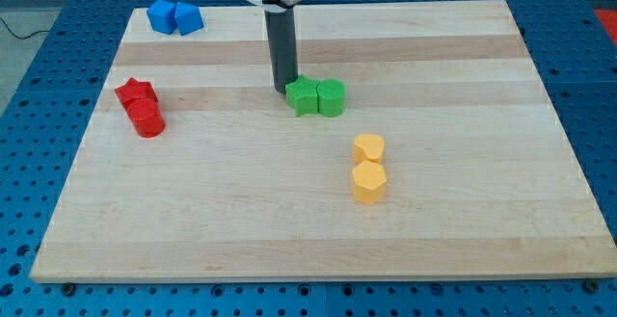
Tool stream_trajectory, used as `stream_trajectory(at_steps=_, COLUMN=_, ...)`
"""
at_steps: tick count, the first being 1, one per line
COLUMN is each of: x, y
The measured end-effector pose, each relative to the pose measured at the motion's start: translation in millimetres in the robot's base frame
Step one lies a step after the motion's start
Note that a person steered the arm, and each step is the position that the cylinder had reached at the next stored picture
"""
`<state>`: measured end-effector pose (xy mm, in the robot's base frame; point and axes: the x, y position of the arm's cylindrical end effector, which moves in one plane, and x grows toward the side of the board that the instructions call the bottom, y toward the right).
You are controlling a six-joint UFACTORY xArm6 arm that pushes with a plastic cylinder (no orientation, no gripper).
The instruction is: Move the green star and green circle to the center of the board
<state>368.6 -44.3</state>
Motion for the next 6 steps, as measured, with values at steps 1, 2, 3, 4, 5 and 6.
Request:
stream_trajectory(at_steps=1, x=5.2, y=0.1)
stream_trajectory(at_steps=2, x=27.6, y=-0.7)
stream_trajectory(at_steps=3, x=36.8, y=-0.7)
stream_trajectory(at_steps=4, x=51.1, y=3.8)
stream_trajectory(at_steps=5, x=67.5, y=10.2)
stream_trajectory(at_steps=6, x=67.6, y=-14.2)
